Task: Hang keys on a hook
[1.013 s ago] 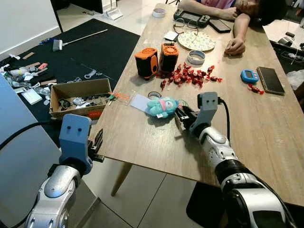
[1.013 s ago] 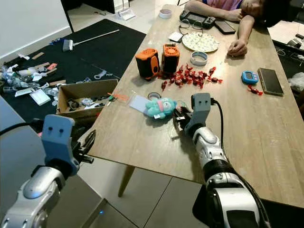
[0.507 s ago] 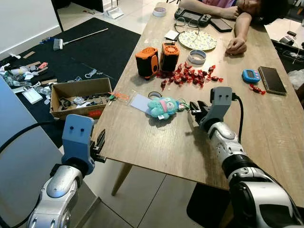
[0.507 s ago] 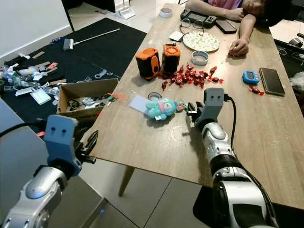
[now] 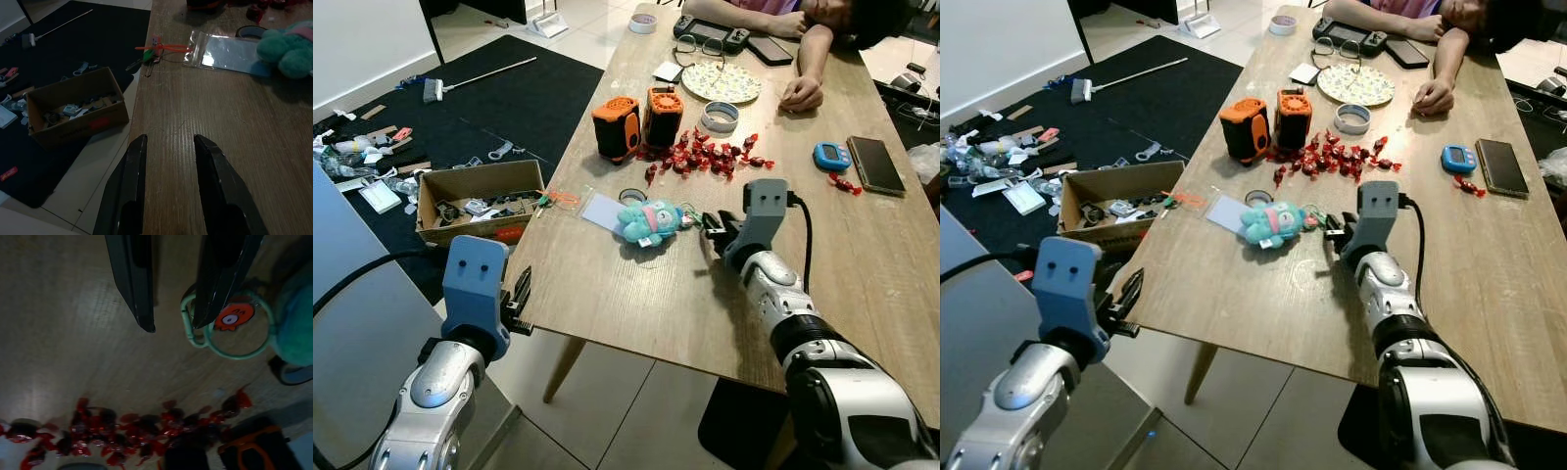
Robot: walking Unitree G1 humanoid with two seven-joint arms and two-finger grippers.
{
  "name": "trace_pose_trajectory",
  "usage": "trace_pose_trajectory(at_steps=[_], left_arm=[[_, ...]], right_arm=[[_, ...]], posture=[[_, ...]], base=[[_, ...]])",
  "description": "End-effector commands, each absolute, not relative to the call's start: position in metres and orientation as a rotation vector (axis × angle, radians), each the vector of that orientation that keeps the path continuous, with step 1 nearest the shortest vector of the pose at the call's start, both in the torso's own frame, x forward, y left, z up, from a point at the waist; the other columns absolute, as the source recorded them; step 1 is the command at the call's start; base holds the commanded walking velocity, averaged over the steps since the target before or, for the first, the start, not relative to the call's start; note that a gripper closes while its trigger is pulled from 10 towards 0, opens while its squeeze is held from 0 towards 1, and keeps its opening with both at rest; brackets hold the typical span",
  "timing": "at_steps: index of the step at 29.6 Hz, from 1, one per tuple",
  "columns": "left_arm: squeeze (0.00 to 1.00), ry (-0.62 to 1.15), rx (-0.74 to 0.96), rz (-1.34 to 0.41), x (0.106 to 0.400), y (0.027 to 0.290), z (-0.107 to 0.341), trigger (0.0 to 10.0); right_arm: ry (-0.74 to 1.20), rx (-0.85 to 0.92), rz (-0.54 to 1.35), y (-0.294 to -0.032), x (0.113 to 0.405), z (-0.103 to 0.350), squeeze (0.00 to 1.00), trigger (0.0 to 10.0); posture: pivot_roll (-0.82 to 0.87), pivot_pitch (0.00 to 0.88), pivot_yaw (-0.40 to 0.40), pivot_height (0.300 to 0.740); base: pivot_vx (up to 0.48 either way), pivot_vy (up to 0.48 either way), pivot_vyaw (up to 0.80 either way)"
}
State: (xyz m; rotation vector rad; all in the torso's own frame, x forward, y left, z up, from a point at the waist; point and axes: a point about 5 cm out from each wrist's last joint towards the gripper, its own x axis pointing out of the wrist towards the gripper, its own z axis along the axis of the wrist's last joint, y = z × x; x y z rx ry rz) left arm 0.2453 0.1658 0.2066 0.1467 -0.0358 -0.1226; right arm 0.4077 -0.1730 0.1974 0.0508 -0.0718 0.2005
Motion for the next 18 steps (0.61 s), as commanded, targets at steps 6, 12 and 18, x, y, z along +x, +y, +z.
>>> trace_pose_trajectory(at_steps=[6,12,18], left_arm=[[0.00,-0.021,0.157,-0.111,0.242,0.167,0.203,10.0],[0.00,-0.021,0.155,-0.116,0.243,0.166,0.203,10.0],[0.00,-0.018,0.154,-0.127,0.244,0.164,0.202,10.0]], right_arm=[[-0.016,-0.059,0.296,-0.164,0.400,0.174,0.00,10.0],[-0.018,-0.121,0.331,-0.162,0.394,0.164,0.00,10.0],[-0.012,-0.055,0.302,-0.168,0.392,0.159,0.00,10.0]], posture=[[0.31,0.276,-0.037,0.740],[0.31,0.278,-0.032,0.740],[0.30,0.278,-0.026,0.740]], base=[[0.000,0.000,0.00],[0.000,0.000,0.00],[0.000,0.000,0.00]])
